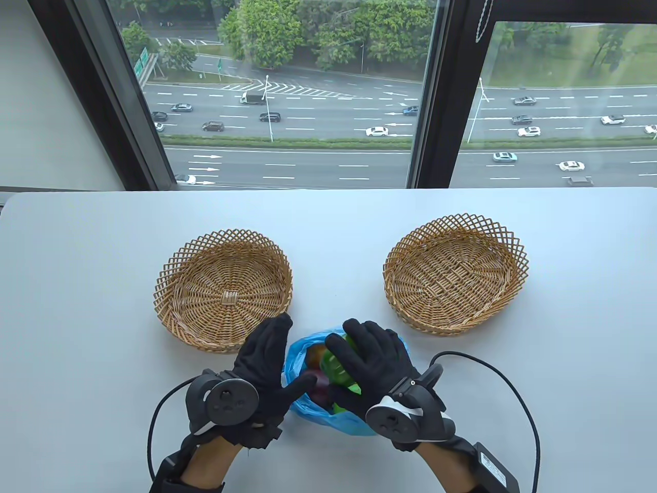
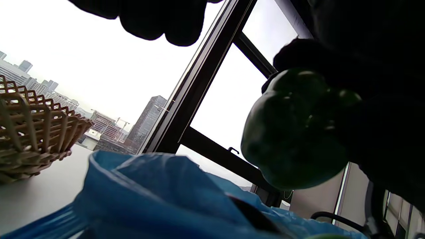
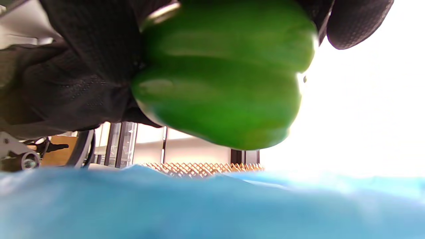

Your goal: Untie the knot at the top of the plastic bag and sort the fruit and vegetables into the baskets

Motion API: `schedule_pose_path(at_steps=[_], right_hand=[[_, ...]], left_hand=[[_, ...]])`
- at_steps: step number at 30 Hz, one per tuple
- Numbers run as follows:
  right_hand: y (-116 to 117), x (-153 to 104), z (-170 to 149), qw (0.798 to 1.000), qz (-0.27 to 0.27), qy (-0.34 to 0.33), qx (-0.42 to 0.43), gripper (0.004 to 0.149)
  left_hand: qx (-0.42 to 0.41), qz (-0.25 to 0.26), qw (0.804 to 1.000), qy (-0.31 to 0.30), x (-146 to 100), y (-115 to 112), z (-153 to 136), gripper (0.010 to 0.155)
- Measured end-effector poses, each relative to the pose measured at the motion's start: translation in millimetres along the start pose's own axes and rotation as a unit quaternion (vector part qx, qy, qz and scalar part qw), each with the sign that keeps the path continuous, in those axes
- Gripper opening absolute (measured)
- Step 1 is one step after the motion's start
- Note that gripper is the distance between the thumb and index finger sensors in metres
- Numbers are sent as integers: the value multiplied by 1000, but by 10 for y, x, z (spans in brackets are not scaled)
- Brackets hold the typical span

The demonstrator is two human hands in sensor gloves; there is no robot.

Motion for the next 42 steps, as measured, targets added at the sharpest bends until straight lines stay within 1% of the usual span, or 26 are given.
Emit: schedule_pose_path(at_steps=[2, 4, 6, 8, 9, 12, 15, 20, 23, 25, 27, 31, 34, 38, 42], right_hand=[[-38, -14, 86, 999, -19, -22, -17, 88], [-50, -25, 171, 998, -25, -39, -32, 89], [-55, -38, 262, 997, -33, -55, -41, 90], [-51, -45, 336, 996, -32, -65, -46, 91], [-52, -49, 364, 996, -34, -70, -49, 92], [-62, -61, 469, 993, -42, -88, -61, 92], [-79, -71, 500, 991, -53, -95, -84, 94], [-71, -74, 509, 991, -55, -92, -76, 102], [-99, -80, 518, 991, -70, -92, -74, 105], [-120, -85, 560, 989, -82, -100, -78, 107], [-128, -98, 583, 987, -86, -106, -85, 108], [-120, -102, 582, 987, -85, -108, -81, 109], [-109, -98, 585, 987, -78, -109, -84, 109], [-107, -87, 552, 990, -67, -107, -66, 107], [-111, -71, 471, 993, -47, -98, -51, 101]], left_hand=[[-38, -15, 999, -8, 6, -46, 10, 101], [-79, -29, 996, -8, 10, -99, 12, 103], [-140, -62, 988, 2, 17, -183, -7, 103], [-183, -77, 980, 1, 20, -238, -14, 103], [-190, -79, 979, 3, 20, -252, -15, 103], [-178, -83, 981, -4, 20, -269, 0, 104], [-192, -82, 978, -1, 23, -276, 1, 104], [-216, -77, 973, 5, 26, -275, -4, 104], [-231, -77, 970, 6, 27, -269, -21, 104], [-247, -89, 965, 8, 31, -293, -18, 107], [-258, -99, 961, 10, 28, -310, -24, 107], [-264, -97, 960, 10, 34, -307, -33, 107], [-263, -90, 961, 8, 36, -295, -32, 105], [-244, -79, 967, 8, 40, -266, -56, 102], [-196, -56, 979, 14, 40, -171, -102, 102]])
Point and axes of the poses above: the tracker on the back of each hand, its own z axis roughly to the thumb side, its own x axis roughly from the wrist to the fingertips, y = z × x, the point moved 4 cm from there along x, roughly from the wrist to the fingertips, and after that the axes turned 2 degrees about -x, right-handed, at the moved point
